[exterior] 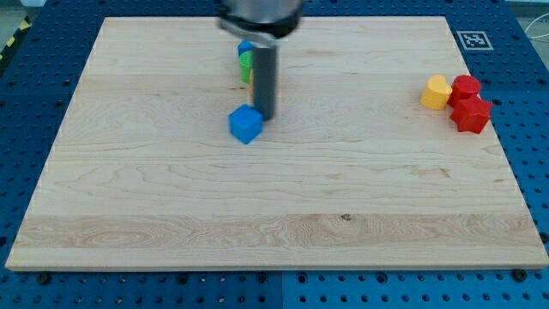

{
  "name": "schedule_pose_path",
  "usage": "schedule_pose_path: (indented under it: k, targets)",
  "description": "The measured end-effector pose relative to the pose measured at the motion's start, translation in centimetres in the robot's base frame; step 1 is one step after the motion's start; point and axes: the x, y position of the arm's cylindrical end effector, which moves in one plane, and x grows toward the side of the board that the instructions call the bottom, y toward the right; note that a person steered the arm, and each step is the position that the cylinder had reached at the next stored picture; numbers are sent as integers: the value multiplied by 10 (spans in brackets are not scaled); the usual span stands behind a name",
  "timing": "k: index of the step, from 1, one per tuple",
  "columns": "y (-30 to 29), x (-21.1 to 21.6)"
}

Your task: Move the yellow hexagon right and down

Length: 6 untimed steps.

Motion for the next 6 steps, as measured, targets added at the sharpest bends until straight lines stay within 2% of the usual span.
schedule_pose_path:
  k: [1,2,5,6]
  targets:
    - [-34,-42]
    - [-20,-53]
    - [111,-57]
    - [116,-81]
